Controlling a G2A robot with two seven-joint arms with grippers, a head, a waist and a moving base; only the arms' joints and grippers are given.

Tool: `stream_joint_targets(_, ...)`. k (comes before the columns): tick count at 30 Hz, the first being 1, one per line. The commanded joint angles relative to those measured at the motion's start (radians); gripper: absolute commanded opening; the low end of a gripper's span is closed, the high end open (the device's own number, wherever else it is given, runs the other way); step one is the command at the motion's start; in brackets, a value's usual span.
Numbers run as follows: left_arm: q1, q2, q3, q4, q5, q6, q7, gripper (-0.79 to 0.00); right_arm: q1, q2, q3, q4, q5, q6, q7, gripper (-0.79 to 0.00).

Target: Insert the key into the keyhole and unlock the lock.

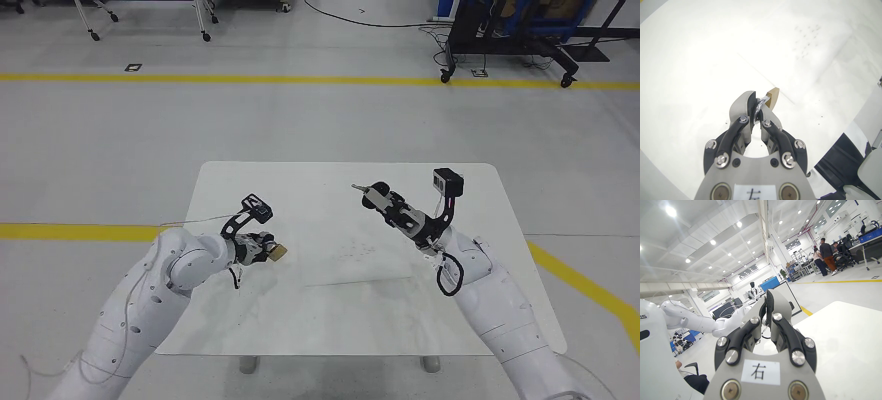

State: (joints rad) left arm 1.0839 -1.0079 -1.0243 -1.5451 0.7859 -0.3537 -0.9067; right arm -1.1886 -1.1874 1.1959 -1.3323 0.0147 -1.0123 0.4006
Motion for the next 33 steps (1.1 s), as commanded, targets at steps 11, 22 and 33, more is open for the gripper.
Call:
stream_joint_targets(11,-0.083,-0.008,-0.06,0.203,-0.559,-0.096,-0.189,-0.785,0.0,0.0,0.0,0.0,0.0,0.0,0.0,-0.785)
stream_joint_targets(22,-0.438,-0.119,0.133,0.78,-1.419,0.185,-0.629,-0.785,0.0,0.0,0.0,0.0,0.0,0.0,0.0,-0.785)
stream_joint_targets(33,-0.465,-0.135,0.18,0.831,-1.512,0.209,-0.621,-0.785,-0.003,0.0,-0.001,-0.004,-0.005,0.014,-0.003,-0.785)
